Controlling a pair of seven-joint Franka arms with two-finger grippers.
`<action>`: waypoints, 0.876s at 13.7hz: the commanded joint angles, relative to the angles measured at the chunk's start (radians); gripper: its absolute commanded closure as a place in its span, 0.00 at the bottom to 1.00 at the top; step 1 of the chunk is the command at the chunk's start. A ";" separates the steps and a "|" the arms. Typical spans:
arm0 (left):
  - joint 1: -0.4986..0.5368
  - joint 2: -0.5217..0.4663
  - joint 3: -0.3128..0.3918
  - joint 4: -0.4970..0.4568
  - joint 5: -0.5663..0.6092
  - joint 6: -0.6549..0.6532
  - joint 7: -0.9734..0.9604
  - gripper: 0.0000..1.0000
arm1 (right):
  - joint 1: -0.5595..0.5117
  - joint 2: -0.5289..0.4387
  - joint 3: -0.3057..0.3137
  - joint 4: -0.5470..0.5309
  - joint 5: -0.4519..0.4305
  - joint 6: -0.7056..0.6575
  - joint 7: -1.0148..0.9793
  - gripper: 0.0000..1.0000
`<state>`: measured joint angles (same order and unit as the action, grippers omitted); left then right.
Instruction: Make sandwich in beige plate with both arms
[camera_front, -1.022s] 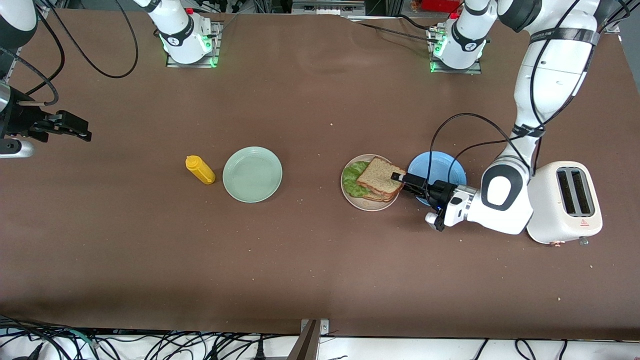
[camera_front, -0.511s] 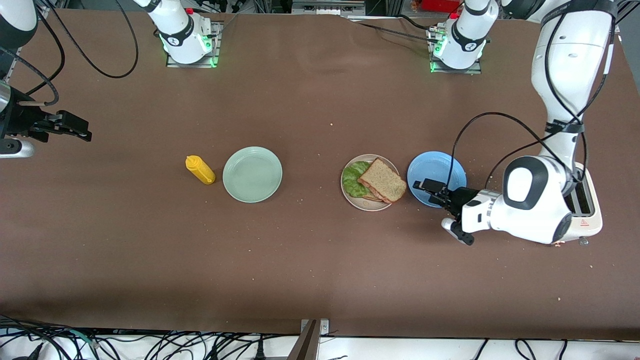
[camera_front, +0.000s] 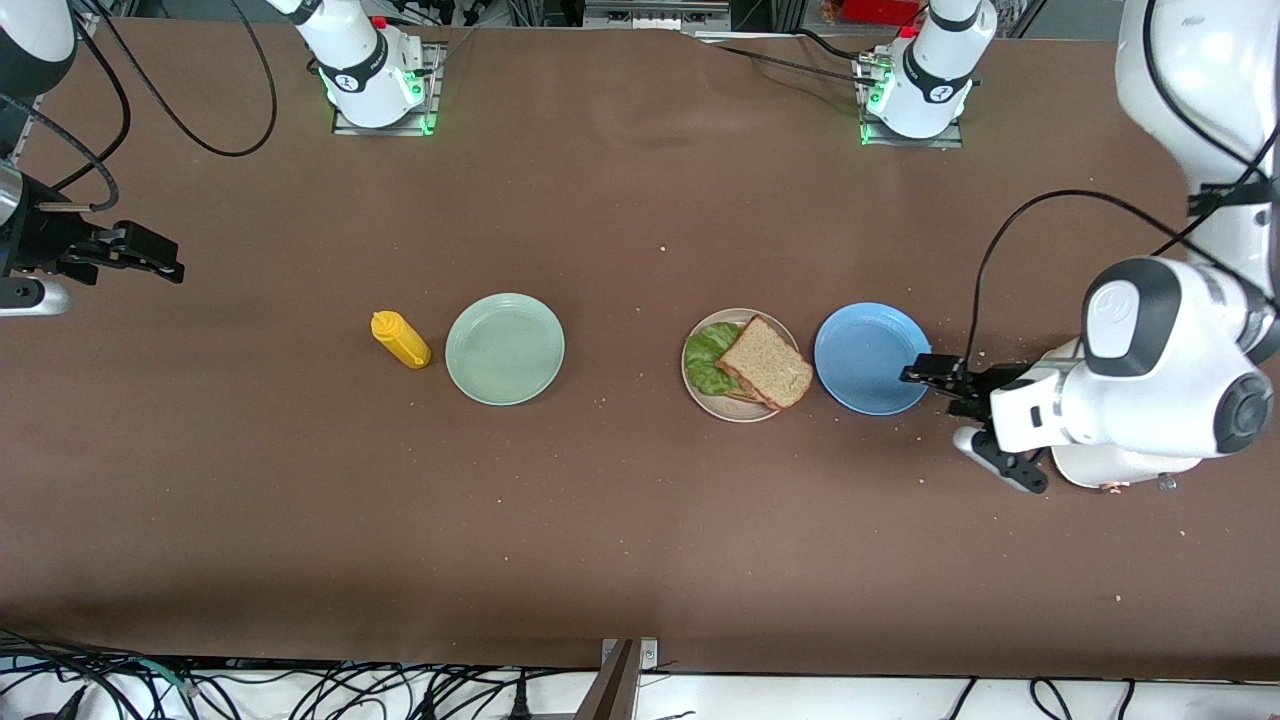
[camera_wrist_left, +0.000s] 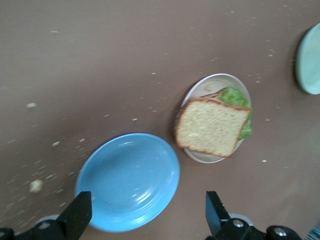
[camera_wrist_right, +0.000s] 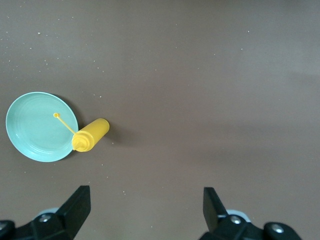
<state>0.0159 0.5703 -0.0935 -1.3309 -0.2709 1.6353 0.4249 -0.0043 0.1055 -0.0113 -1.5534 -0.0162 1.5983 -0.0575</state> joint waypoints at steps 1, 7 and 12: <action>-0.002 -0.096 0.008 -0.016 0.125 -0.028 -0.053 0.00 | -0.003 0.008 0.005 0.024 0.001 -0.008 0.001 0.00; -0.011 -0.251 0.006 -0.021 0.259 -0.063 -0.262 0.00 | -0.003 0.008 0.005 0.023 0.002 -0.008 0.001 0.00; -0.042 -0.435 0.017 -0.118 0.283 -0.063 -0.402 0.00 | -0.003 0.008 0.005 0.024 0.002 -0.008 0.001 0.00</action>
<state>-0.0111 0.2298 -0.0923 -1.3519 -0.0146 1.5655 0.0415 -0.0043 0.1062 -0.0108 -1.5519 -0.0162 1.5984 -0.0575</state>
